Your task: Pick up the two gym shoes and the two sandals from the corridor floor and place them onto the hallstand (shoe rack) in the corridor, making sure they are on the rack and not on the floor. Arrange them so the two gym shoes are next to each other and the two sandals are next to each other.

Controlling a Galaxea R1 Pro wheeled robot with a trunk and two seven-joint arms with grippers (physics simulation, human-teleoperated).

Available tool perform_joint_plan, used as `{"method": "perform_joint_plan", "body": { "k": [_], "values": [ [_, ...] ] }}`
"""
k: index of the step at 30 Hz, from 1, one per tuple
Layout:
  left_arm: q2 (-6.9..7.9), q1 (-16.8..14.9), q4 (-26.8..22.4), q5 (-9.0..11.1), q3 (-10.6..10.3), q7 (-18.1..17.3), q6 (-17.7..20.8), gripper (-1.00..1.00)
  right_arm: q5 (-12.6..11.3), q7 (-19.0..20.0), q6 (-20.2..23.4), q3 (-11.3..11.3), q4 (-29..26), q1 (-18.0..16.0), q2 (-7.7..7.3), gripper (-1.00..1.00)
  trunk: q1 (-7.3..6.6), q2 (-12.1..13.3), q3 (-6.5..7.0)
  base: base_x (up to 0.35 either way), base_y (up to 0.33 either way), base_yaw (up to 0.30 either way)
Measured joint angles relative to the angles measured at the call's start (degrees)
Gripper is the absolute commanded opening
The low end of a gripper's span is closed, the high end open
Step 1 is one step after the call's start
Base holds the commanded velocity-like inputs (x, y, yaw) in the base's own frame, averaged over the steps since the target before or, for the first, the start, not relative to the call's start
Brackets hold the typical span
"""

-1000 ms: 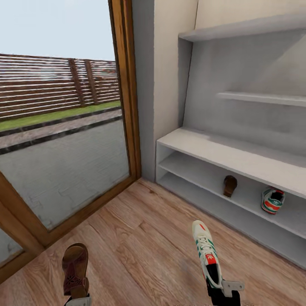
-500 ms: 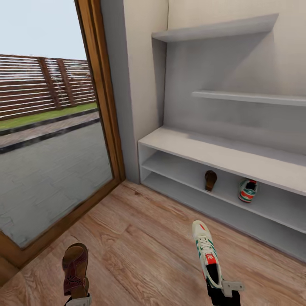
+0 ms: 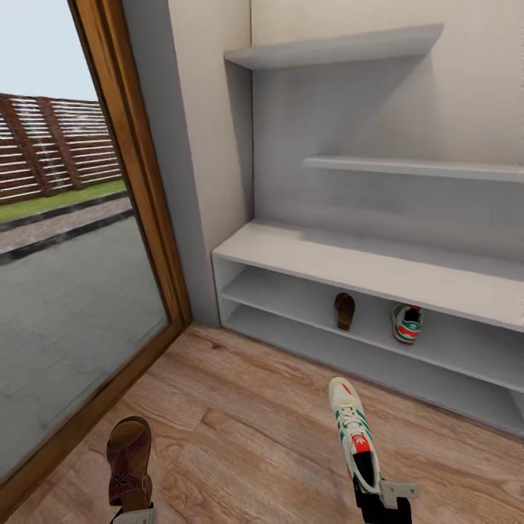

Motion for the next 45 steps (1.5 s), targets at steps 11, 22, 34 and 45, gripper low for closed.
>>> {"method": "perform_joint_plan", "body": {
  "k": [11,22,34,45],
  "values": [
    [0.0,0.0,0.0,0.0,0.0,0.0,0.0,-1.0,0.0,0.0,0.0,0.0,0.0,0.0,0.0,-1.0,0.02,0.0,0.0,0.118,0.253,-0.285],
    [0.0,0.0,0.0,0.1,0.0,0.0,0.0,-1.0,0.0,0.0,0.0,0.0,0.0,0.0,0.0,-1.0,0.02,0.0,0.0,0.001,0.283,-0.285],
    [0.0,0.1,0.0,0.1,0.0,0.0,-0.1,-1.0,0.0,0.0,0.0,0.0,0.0,0.0,0.0,-1.0,0.02,0.0,0.0,0.0,0.303,-0.274],
    [0.0,0.1,0.0,0.0,0.0,0.0,-0.1,-1.0,0.0,0.0,0.0,0.0,0.0,0.0,0.0,-1.0,0.02,0.0,0.0,0.0,0.115,-0.125]
  ]
}}
